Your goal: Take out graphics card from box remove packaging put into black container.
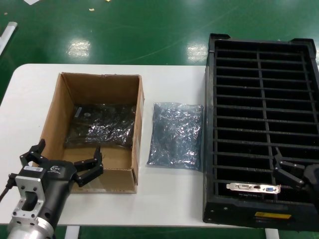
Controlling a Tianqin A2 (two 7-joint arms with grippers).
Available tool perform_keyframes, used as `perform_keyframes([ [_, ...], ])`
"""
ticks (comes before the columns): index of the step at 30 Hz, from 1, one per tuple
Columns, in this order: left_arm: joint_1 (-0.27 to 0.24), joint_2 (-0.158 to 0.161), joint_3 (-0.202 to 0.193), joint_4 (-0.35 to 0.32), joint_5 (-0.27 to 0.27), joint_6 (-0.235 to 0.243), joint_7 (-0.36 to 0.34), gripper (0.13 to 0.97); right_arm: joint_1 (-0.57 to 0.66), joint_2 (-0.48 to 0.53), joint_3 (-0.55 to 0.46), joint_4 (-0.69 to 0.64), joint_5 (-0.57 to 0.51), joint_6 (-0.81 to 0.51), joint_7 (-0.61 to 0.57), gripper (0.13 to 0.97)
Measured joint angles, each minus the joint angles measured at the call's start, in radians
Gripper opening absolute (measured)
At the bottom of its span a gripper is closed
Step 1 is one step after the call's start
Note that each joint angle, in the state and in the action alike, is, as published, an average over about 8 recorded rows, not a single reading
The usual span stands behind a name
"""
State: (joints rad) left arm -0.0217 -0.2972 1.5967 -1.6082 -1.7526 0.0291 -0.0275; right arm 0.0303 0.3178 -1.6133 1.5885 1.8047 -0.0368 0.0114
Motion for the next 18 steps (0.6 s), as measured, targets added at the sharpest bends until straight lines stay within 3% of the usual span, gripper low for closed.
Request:
perform_keyframes([
  [18,0.000,0.000,0.000,0.000,0.000,0.000,0.000,0.966,0.000,0.000,0.000,0.000,0.000,0.000,0.000,0.966],
])
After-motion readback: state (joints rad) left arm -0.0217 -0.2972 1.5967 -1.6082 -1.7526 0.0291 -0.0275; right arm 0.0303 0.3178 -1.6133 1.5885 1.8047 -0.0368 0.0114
